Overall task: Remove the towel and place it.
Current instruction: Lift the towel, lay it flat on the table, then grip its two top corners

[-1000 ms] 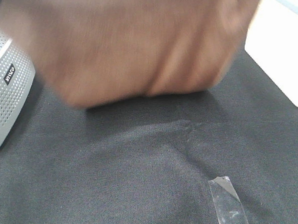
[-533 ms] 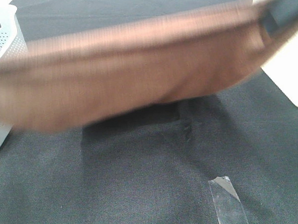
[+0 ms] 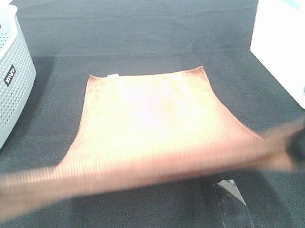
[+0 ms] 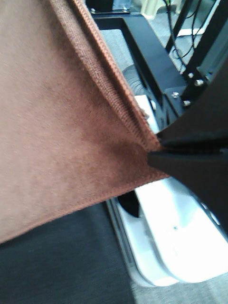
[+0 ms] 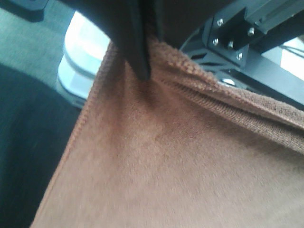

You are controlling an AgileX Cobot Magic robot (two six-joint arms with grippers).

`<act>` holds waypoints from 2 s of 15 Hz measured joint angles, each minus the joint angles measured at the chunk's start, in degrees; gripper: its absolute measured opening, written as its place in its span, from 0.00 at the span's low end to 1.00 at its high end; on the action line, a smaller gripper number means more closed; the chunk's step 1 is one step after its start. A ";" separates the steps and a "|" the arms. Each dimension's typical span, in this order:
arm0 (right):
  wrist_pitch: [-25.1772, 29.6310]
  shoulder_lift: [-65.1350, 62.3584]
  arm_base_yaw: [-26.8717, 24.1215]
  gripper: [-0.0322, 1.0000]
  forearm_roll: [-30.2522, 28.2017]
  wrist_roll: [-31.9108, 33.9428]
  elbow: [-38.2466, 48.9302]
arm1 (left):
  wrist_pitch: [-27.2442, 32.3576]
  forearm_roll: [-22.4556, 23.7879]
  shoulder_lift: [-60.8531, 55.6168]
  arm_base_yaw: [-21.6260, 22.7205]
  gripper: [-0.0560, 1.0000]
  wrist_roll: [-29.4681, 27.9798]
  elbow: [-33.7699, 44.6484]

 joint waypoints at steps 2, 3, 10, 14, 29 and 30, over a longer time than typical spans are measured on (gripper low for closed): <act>0.00 0.00 0.00 0.03 0.11 0.00 2.98 | 0.06 -1.43 0.00 0.00 0.05 0.11 2.46; -0.06 0.00 0.00 0.03 0.23 0.00 4.87 | 0.17 -2.18 0.00 0.11 0.05 0.29 3.61; -0.63 1.83 -0.17 0.03 2.64 -0.86 14.21 | 0.57 -4.30 3.21 0.23 0.05 2.12 9.85; -2.52 9.57 -0.29 0.03 3.09 -1.60 14.50 | 0.69 -4.30 10.77 0.34 0.05 5.10 9.85; -12.61 32.83 -0.74 0.07 6.88 -10.03 14.78 | -3.21 -5.50 31.28 0.80 0.05 20.45 9.85; -13.06 33.40 -0.74 0.08 7.33 -10.43 14.78 | -3.44 -5.33 31.46 0.63 0.05 20.80 9.85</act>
